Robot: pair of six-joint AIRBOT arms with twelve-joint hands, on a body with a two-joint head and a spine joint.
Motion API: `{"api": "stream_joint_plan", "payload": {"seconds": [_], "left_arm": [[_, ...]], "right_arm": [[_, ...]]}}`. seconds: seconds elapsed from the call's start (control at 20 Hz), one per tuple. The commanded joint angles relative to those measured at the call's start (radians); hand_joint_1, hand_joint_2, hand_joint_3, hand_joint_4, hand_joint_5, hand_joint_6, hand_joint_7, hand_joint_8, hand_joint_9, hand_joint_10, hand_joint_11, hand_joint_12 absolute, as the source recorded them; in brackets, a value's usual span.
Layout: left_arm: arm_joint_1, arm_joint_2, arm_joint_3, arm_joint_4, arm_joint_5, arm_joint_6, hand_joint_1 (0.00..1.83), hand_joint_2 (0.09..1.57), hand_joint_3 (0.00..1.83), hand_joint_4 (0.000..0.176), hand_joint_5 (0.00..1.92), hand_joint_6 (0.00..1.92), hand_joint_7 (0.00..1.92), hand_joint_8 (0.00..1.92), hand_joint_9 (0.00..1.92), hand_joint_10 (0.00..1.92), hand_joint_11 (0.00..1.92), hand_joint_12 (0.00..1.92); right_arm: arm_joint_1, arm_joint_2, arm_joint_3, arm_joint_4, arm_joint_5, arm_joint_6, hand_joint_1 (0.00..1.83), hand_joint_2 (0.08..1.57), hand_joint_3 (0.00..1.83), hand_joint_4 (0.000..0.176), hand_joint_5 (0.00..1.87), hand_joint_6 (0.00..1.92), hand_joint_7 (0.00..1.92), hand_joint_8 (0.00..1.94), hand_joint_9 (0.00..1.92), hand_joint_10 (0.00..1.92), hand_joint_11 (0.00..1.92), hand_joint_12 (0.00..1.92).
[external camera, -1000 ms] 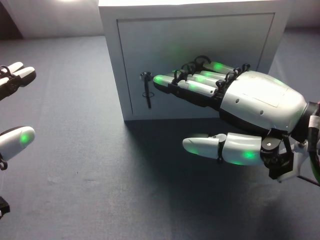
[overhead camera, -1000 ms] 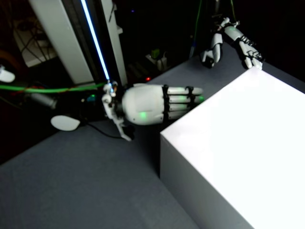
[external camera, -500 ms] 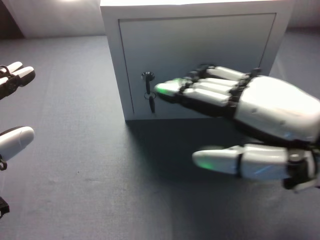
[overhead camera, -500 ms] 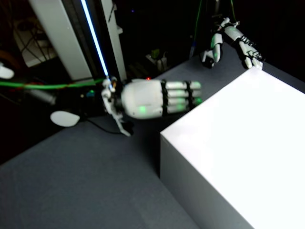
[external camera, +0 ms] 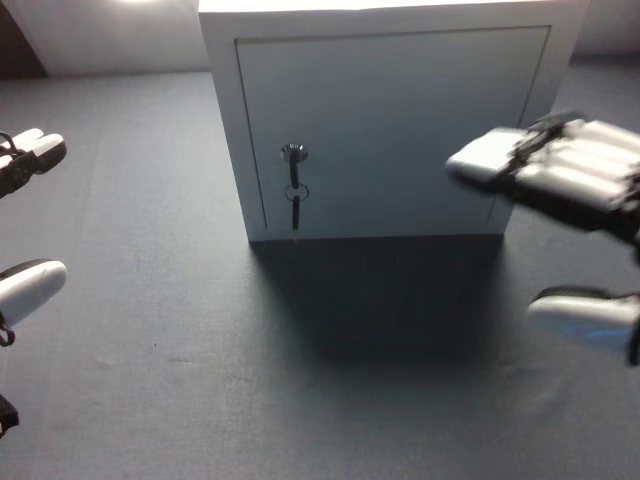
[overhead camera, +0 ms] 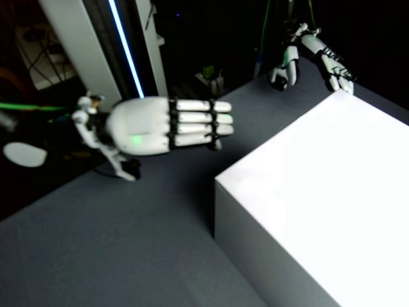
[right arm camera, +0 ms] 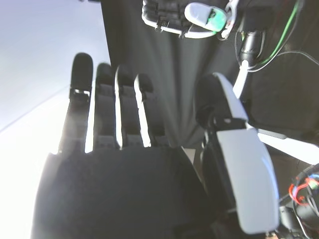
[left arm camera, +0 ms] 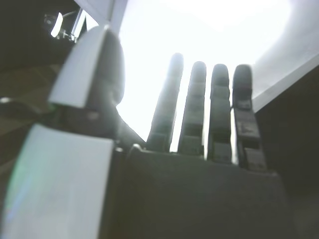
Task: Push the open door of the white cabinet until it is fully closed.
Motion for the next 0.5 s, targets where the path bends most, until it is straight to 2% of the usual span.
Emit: {"api": "stream_joint_plan", "payload": {"seconds": [0.0,0.05,0.1,0.15,0.2,0.3,0.4,0.45], "left_arm": [[-0.003,0.008,0.004,-0.01,-0.125,-0.008,0.54,1.3,0.0,0.0,0.22,0.0,0.14,0.0,0.17,0.0,0.0,0.9],[-0.004,0.009,0.004,-0.01,-0.125,-0.008,0.5,1.3,0.0,0.0,0.19,0.0,0.11,0.0,0.14,0.0,0.0,0.86],[-0.005,0.01,0.004,-0.01,-0.125,-0.008,0.49,1.3,0.0,0.0,0.19,0.0,0.11,0.0,0.14,0.0,0.0,0.92],[-0.007,0.012,0.004,-0.009,-0.125,-0.008,0.47,1.3,0.0,0.0,0.16,0.0,0.09,0.0,0.1,0.0,0.0,0.86],[-0.01,0.014,0.005,-0.008,-0.125,-0.007,0.44,1.29,0.0,0.011,0.11,0.0,0.04,0.0,0.04,0.0,0.0,0.73],[-0.017,0.019,0.005,-0.007,-0.125,-0.003,0.45,1.29,0.0,0.007,0.08,0.0,0.01,0.0,0.01,0.0,0.0,0.71],[-0.028,0.021,0.007,-0.001,-0.125,0.0,0.43,1.27,0.0,0.008,0.05,0.0,0.0,0.0,0.0,0.0,0.0,0.74],[-0.037,0.022,0.008,0.002,-0.125,0.003,0.4,1.26,0.0,0.026,0.01,0.0,0.0,0.0,0.0,0.0,0.0,0.75]], "right_arm": [[-0.017,0.024,-0.016,0.041,0.169,-0.019,0.15,1.33,0.0,0.0,0.05,0.01,0.01,0.0,0.0,0.0,0.0,0.12],[-0.048,0.05,-0.03,0.075,0.197,-0.041,0.16,1.34,0.0,0.0,0.01,0.0,0.0,0.0,0.0,0.0,0.0,0.02],[-0.076,0.07,-0.041,0.103,0.219,-0.056,0.14,1.35,0.0,0.0,0.0,0.0,0.0,0.0,0.0,0.0,0.0,0.0],[-0.12,0.098,-0.055,0.148,0.257,-0.08,0.18,1.33,0.0,0.0,0.0,0.0,0.0,0.0,0.0,0.0,0.0,0.0],[-0.166,0.12,-0.068,0.197,0.299,-0.1,0.23,1.32,0.0,0.0,0.0,0.0,0.0,0.0,0.0,0.0,0.0,0.0],[-0.266,0.15,-0.082,0.293,0.386,-0.126,0.22,1.31,0.0,0.0,0.0,0.0,0.0,0.0,0.0,0.0,0.0,0.0],[-0.37,0.167,-0.093,0.391,0.475,-0.137,0.33,1.28,0.0,0.0,0.0,0.0,0.0,0.0,0.0,0.0,0.0,0.0],[-0.393,0.171,-0.097,0.431,0.503,-0.137,0.35,1.27,0.0,0.0,0.0,0.0,0.0,0.0,0.0,0.0,0.0,0.0]]}}
